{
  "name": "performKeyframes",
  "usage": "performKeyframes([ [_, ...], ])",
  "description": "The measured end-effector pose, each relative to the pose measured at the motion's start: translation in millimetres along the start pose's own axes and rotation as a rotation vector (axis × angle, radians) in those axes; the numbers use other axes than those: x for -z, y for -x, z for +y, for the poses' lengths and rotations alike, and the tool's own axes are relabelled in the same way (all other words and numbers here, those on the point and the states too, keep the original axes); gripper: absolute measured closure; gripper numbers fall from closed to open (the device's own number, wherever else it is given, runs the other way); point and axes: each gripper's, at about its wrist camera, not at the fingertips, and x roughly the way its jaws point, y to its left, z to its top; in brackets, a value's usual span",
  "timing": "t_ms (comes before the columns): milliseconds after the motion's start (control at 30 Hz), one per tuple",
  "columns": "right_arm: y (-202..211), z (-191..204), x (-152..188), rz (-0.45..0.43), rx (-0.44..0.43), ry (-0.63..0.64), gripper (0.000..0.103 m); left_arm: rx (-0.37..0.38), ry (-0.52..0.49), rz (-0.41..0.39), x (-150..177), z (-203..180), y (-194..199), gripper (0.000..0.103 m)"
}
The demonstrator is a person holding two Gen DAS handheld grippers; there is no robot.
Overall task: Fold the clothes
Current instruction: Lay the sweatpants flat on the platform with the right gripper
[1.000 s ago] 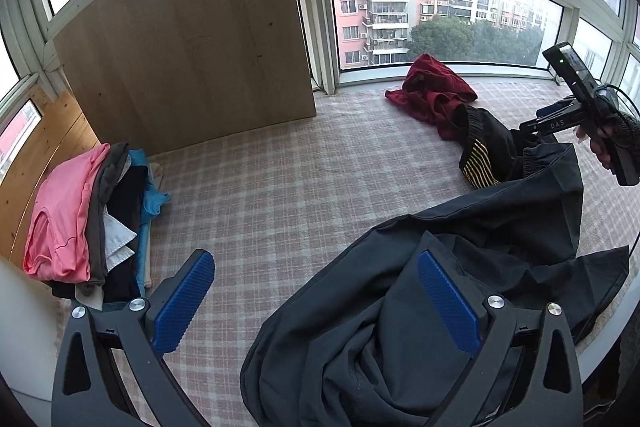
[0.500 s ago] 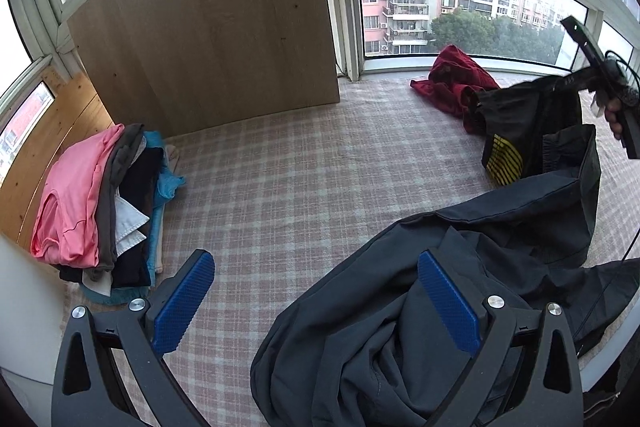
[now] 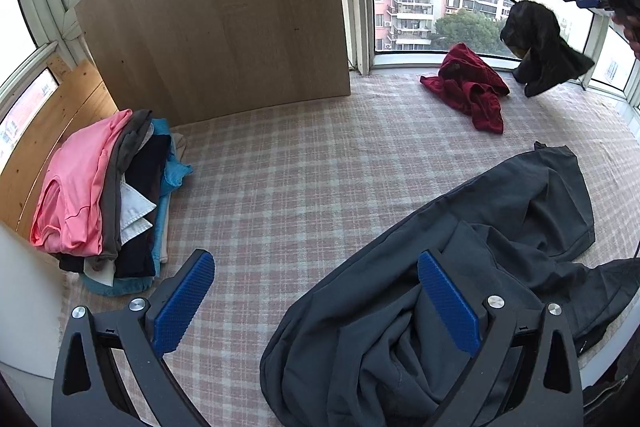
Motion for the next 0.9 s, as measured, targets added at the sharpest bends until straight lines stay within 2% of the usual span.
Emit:
performKeyframes([
  [33, 0, 1, 10, 0.017, -0.006, 0.001, 0.047, -0.012, 0.000, 0.002, 5, 7, 1, 0.001],
  [200, 2, 3, 119, 0.143, -0.098, -0.049, 0.047, -0.070, 0.022, 0.056, 40, 54, 5, 0.001],
  [300, 8, 11, 193, 0.225, -0.069, -0.045, 0.047, -0.068, 0.042, 0.117, 70, 75, -2, 0.001],
  [433, 23, 7, 278, 0.316, -0.062, -0.117, 0.047, 0.011, 0.039, 0.223, 113, 78, -20, 0.001],
  [567, 33, -4, 334, 0.358, -0.063, -0.232, 0.047, 0.133, 0.020, 0.311, 147, 60, -42, 0.001],
  [667, 41, -11, 356, 0.373, -0.067, -0.308, 0.047, 0.193, 0.012, 0.356, 158, 45, -64, 0.001],
  [767, 47, -9, 367, 0.380, -0.061, -0.325, 0.047, 0.267, 0.035, 0.371, 155, 32, -82, 0.001],
  [833, 49, -6, 371, 0.384, -0.042, -0.314, 0.047, 0.285, 0.034, 0.384, 153, 22, -92, 0.011],
  [867, 50, -6, 373, 0.385, -0.036, -0.313, 0.047, 0.299, 0.023, 0.389, 152, 17, -94, 0.038],
  [900, 51, -6, 375, 0.386, -0.030, -0.313, 0.047, 0.306, 0.011, 0.385, 151, 12, -94, 0.051],
])
